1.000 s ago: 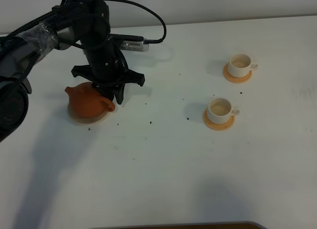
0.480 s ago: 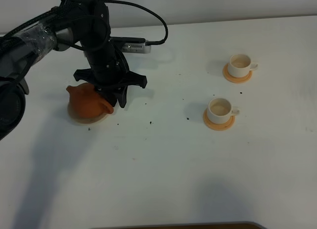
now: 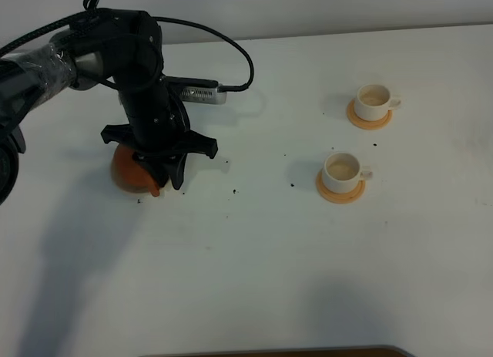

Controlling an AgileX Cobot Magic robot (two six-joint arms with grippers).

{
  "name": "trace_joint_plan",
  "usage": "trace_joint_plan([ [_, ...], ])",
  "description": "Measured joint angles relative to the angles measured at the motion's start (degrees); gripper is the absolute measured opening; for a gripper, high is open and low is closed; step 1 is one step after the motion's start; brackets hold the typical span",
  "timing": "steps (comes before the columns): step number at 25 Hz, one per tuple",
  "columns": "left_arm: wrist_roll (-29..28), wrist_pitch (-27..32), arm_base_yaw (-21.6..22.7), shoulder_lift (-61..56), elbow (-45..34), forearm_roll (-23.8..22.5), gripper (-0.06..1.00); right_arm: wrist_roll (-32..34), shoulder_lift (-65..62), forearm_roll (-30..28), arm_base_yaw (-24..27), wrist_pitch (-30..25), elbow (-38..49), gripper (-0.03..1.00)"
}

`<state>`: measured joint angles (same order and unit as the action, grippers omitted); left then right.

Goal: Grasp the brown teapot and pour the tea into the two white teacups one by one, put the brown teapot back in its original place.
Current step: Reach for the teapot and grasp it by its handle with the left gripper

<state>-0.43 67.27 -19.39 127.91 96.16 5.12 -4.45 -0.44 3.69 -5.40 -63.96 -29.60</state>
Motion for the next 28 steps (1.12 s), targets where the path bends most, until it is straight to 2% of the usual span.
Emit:
trace_joint_plan([
  [9, 0.4, 0.0, 0.9, -3.0, -5.3, -1.4, 0.26, 0.0, 0.0, 0.0, 0.0, 0.0, 0.0, 0.38],
  [28, 0.4, 0.0, 1.6, -3.1, -9.0, -3.0, 0.26, 0.0, 0.0, 0.0, 0.0, 0.0, 0.0, 0.38],
])
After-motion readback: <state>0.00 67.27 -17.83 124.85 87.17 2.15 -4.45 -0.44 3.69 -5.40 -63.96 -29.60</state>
